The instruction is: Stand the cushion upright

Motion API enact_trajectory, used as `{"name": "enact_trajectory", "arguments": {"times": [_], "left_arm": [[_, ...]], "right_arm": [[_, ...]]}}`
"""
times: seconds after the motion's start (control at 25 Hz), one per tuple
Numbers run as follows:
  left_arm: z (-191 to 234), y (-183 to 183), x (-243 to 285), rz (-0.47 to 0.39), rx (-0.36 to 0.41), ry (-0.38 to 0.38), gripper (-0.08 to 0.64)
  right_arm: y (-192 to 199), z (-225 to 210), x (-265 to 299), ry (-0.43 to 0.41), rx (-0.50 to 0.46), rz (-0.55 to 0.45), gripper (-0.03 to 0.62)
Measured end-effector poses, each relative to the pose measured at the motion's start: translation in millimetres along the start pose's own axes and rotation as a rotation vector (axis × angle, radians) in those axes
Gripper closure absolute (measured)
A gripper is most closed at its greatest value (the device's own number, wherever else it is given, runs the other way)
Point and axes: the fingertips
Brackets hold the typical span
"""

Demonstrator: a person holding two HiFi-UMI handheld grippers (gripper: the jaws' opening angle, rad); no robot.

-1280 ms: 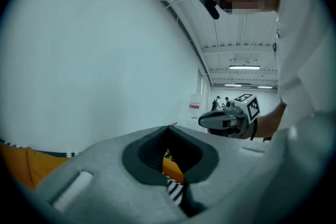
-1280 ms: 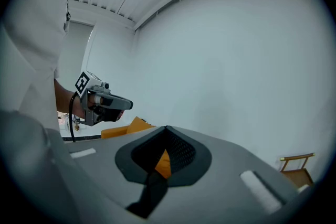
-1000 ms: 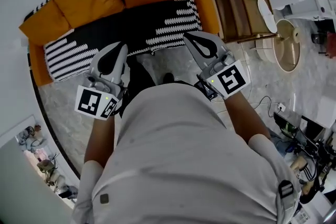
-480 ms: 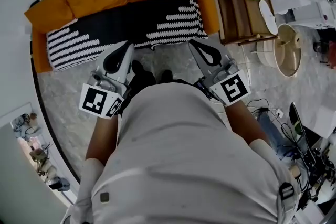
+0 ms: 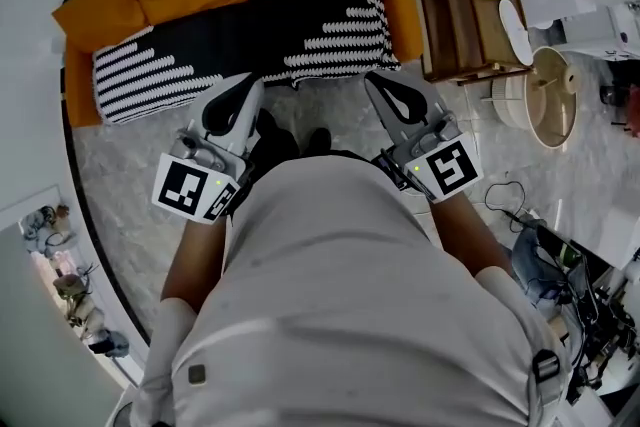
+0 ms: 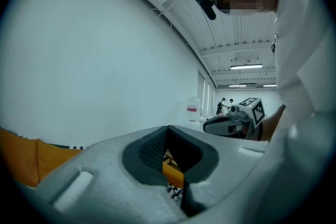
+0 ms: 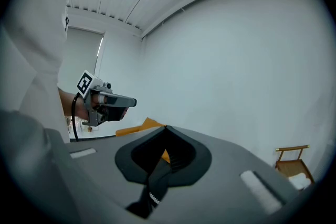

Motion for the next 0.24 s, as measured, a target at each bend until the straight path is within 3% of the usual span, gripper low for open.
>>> {"name": "enact_trajectory", "arguments": {"times": [0.24], "left_arm": [[-5.4, 3.8, -4.8, 0.005, -0.009, 0.006, 0.558]], "right_arm": [[-0.6, 6.4, -3.4, 0.004, -0.015, 0.0, 0.581]]}}
Point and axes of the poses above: the fingertips, and each gripper's own axes: x forward along the fingers, z to its left, y out of its underside, and after that the axes turned 12 degrees about z, right-handed
